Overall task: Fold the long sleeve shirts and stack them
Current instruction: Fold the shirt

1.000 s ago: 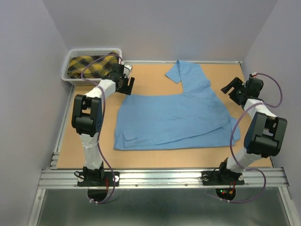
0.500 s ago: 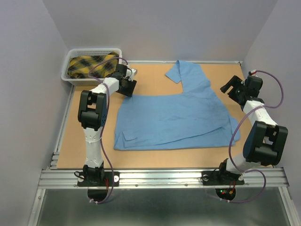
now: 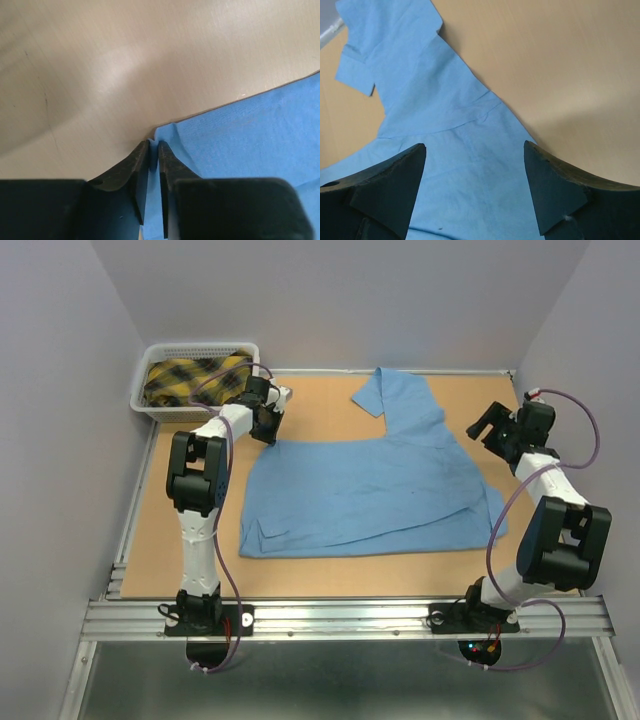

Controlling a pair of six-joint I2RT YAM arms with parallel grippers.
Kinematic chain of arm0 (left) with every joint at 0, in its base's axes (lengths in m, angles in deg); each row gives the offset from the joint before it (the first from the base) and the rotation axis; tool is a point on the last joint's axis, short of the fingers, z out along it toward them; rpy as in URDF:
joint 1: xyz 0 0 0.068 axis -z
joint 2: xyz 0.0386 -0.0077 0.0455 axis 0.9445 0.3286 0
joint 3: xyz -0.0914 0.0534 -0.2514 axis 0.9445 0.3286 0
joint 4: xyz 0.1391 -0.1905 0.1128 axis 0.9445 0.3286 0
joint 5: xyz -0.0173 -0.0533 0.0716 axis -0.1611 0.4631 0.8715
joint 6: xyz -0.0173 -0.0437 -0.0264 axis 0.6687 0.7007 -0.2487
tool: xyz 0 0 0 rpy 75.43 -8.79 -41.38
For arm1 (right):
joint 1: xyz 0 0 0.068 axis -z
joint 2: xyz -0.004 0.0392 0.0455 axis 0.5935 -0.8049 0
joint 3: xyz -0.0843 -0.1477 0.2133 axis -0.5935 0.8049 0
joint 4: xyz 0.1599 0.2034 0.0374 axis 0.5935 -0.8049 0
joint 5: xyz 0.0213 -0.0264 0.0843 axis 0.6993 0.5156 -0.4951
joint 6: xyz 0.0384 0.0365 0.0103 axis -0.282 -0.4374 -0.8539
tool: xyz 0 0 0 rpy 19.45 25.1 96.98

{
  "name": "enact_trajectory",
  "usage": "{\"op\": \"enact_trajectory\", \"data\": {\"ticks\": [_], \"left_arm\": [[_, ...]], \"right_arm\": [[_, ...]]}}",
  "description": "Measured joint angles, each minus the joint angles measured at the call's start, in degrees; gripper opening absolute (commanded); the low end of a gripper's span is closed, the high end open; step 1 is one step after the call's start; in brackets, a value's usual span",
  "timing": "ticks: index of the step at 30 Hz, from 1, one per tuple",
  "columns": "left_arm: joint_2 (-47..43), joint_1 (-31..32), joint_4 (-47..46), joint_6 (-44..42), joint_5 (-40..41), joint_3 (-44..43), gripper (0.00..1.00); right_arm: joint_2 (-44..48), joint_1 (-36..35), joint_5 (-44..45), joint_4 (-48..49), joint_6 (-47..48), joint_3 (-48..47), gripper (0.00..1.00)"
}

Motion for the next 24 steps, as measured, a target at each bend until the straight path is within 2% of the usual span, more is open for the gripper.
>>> {"op": "enact_trajectory", "data": {"ticks": [1, 3, 4, 7, 12, 19, 24], "left_arm": [[0.0, 0.0, 0.02, -0.02, -0.31, 0.0, 0.12], [0.0, 0.0, 0.07, -0.04, -0.55, 0.0, 0.1], [0.0, 0.0, 0.13, -0.04, -0.66, 0.0, 0.04], [0.0, -0.02, 0.15, -0.11, -1.05, 0.0, 0.0], [0.0, -0.02, 0.09, -0.22, -1.42, 0.04, 0.0], [-0.07, -0.02, -0.07, -0.22, -1.46, 0.2, 0.0], [-0.11, -0.02, -0.28, -0.22, -1.46, 0.37, 0.0]], "right_arm": [[-0.35, -0.04, 0.11, 0.02, 0.66, -0.09, 0.84], [-2.08, -0.15, 0.09, -0.2, 2.36, -1.09, 0.84], [-3.74, -0.26, 0.02, -0.31, 3.28, -2.05, 0.84], [-9.33, -0.81, -0.35, -0.57, 6.86, -5.75, 0.84], [-17.9, -4.02, -0.59, -2.38, 14.03, -12.68, 0.8], [-27.71, -6.88, -0.98, -3.85, 19.39, -20.09, 0.6], [-30.95, -6.84, 0.24, -5.86, 22.25, -22.69, 0.59]]}}
